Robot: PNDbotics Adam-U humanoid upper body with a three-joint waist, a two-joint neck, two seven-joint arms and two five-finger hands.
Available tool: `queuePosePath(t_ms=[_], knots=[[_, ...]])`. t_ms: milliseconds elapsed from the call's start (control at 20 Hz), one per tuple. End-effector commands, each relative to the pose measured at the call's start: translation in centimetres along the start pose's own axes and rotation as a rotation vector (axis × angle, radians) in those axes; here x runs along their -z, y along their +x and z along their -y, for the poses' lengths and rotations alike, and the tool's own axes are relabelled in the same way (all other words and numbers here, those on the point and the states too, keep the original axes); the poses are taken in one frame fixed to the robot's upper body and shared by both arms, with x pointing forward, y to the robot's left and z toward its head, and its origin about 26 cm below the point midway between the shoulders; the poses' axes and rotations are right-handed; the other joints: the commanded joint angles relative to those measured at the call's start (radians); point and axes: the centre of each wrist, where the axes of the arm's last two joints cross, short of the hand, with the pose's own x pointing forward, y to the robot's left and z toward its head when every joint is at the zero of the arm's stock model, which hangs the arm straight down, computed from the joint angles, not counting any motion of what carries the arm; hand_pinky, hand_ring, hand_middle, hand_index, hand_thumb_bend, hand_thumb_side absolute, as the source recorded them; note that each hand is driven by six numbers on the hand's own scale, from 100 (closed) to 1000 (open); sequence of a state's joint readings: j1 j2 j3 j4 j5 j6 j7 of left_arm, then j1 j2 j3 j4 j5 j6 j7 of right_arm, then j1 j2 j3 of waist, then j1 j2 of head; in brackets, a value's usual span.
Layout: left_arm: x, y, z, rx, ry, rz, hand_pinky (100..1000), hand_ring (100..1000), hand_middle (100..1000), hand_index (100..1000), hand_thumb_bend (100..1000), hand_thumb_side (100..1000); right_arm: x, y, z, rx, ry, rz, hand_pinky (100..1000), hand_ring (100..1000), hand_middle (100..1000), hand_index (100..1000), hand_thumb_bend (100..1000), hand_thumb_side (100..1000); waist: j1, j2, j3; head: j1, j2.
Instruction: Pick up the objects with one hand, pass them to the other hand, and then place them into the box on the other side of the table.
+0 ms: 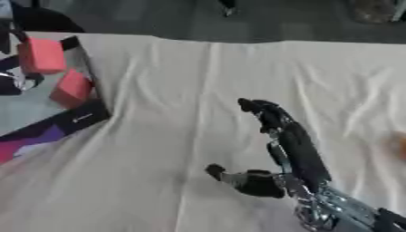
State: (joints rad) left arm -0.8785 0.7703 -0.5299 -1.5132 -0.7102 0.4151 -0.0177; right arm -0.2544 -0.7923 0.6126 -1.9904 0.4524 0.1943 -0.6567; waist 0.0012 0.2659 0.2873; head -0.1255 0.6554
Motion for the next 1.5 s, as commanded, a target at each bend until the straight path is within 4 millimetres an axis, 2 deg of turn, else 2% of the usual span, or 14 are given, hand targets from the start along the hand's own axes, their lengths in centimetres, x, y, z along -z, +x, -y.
queuePosePath(t_ms=[50, 250, 400, 550, 600, 700, 750, 850, 1100, 1150, 1200, 1250, 1350, 1500], knots=[[0.6, -1.1, -0.7, 0.037, 0.015, -0.024, 694, 588, 409, 499, 598, 100, 0.2, 0.1, 0.3, -0.009, -0.011, 0.011, 494, 845, 722, 891, 718, 449, -0.012, -0.010, -0.001, 0.004, -0.014], [0.8, -1.5, -0.4, 0.072, -0.011, -0.042, 710, 628, 481, 581, 652, 145, 0.1, 0.1, 0.2, -0.009, -0.013, 0.010, 494, 845, 722, 891, 720, 452, -0.011, -0.009, -0.001, 0.003, -0.015], [0.8, -1.7, -0.3, 0.089, -0.027, -0.049, 742, 704, 600, 727, 650, 229, 0.1, 0.1, 0.2, -0.009, -0.013, 0.011, 495, 845, 722, 892, 718, 448, -0.011, -0.008, -0.002, 0.002, -0.014], [0.9, -1.7, -0.2, 0.106, -0.049, -0.052, 773, 801, 738, 840, 699, 482, 0.0, 0.1, 0.2, -0.010, -0.014, 0.010, 495, 845, 722, 892, 718, 448, -0.011, -0.008, -0.004, 0.004, -0.012], [0.9, -1.7, -0.2, 0.111, -0.056, -0.051, 777, 824, 771, 862, 725, 538, 0.0, 0.1, 0.2, -0.010, -0.014, 0.010, 495, 845, 722, 892, 717, 449, -0.010, -0.008, -0.004, 0.004, -0.011], [0.9, -1.7, -0.2, 0.116, -0.062, -0.051, 781, 835, 787, 878, 743, 595, 0.0, 0.1, 0.2, -0.011, -0.014, 0.009, 495, 845, 723, 892, 717, 448, -0.010, -0.009, -0.004, -0.001, -0.009], [0.9, -1.7, -0.3, 0.117, -0.060, -0.053, 785, 843, 800, 884, 739, 655, 0.0, 0.1, 0.2, -0.011, -0.014, 0.008, 494, 845, 722, 892, 717, 449, -0.010, -0.009, -0.004, -0.006, -0.007], [0.9, -1.7, -0.2, 0.119, -0.064, -0.054, 780, 850, 808, 889, 748, 694, -0.1, 0.1, 0.1, -0.012, -0.013, 0.007, 495, 845, 722, 891, 716, 449, -0.010, -0.009, -0.004, -0.013, -0.005], [0.8, -1.9, -0.3, 0.118, -0.067, -0.060, 781, 837, 797, 867, 688, 689, -0.3, 0.1, 0.1, -0.016, -0.012, 0.004, 496, 844, 723, 892, 714, 450, -0.010, -0.011, -0.004, -0.022, -0.002], [0.8, -1.9, -0.5, 0.114, -0.057, -0.060, 780, 819, 779, 845, 632, 609, -0.3, 0.1, 0.1, -0.017, -0.013, 0.004, 497, 844, 724, 892, 714, 449, -0.010, -0.012, -0.004, -0.029, 0.000], [0.8, -1.8, -0.7, 0.108, -0.045, -0.060, 782, 813, 774, 840, 618, 601, -0.3, 0.1, 0.1, -0.019, -0.015, 0.004, 497, 844, 724, 892, 713, 449, -0.010, -0.013, -0.003, -0.042, 0.005], [0.8, -1.8, -0.9, 0.097, -0.033, -0.061, 800, 805, 759, 802, 529, 536, -0.3, 0.0, 0.1, -0.019, -0.017, 0.002, 497, 844, 724, 892, 712, 449, -0.010, -0.013, -0.003, -0.062, 0.011], [0.5, -1.6, -1.6, 0.060, 0.016, -0.051, 801, 783, 744, 775, 470, 427, -0.4, 0.0, 0.1, -0.021, -0.018, 0.000, 499, 844, 725, 892, 710, 450, -0.012, -0.015, -0.004, -0.112, 0.024], [0.0, -1.4, -2.5, 0.000, 0.071, -0.038, 801, 748, 724, 760, 388, 371, -0.2, -0.1, 0.3, -0.027, -0.025, 0.000, 500, 844, 725, 891, 706, 450, -0.013, -0.017, -0.006, -0.176, 0.038]])
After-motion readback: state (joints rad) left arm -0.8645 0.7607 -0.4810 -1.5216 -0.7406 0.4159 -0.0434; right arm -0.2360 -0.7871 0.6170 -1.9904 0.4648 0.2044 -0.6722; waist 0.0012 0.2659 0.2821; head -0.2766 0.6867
